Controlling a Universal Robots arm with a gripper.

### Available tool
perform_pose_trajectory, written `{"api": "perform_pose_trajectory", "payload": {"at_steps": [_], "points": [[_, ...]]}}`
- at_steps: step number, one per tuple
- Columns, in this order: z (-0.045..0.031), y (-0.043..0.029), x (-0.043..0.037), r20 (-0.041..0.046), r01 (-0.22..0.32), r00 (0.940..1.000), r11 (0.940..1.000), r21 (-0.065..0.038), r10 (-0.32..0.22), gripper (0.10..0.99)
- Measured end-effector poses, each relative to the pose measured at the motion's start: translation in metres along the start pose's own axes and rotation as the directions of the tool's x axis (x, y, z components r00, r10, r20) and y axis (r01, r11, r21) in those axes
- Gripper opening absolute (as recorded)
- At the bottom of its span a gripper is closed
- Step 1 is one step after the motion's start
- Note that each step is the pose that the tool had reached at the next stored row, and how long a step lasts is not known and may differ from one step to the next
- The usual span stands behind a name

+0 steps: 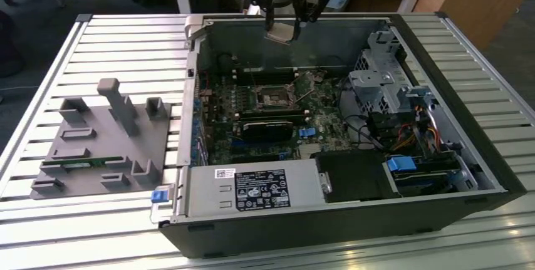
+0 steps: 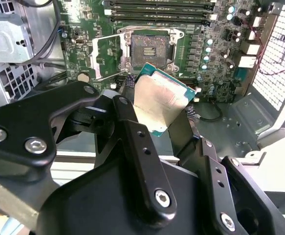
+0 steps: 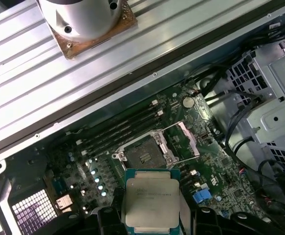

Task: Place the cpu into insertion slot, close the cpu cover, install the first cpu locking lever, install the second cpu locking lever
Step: 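Place the cpu into insertion slot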

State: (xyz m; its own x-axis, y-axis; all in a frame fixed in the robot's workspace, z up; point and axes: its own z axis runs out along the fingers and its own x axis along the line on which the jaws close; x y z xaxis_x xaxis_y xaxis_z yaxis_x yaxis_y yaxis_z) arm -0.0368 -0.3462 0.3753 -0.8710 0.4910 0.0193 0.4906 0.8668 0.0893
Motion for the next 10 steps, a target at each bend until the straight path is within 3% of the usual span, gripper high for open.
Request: {"api": "perform_pose_trajectory", "payload": {"at_steps": [10], "points": [[0.0, 0.0, 0.0, 0.0036, -0.04, 0.9992, 0.9992, -0.001, 0.04, 0.525]]}}
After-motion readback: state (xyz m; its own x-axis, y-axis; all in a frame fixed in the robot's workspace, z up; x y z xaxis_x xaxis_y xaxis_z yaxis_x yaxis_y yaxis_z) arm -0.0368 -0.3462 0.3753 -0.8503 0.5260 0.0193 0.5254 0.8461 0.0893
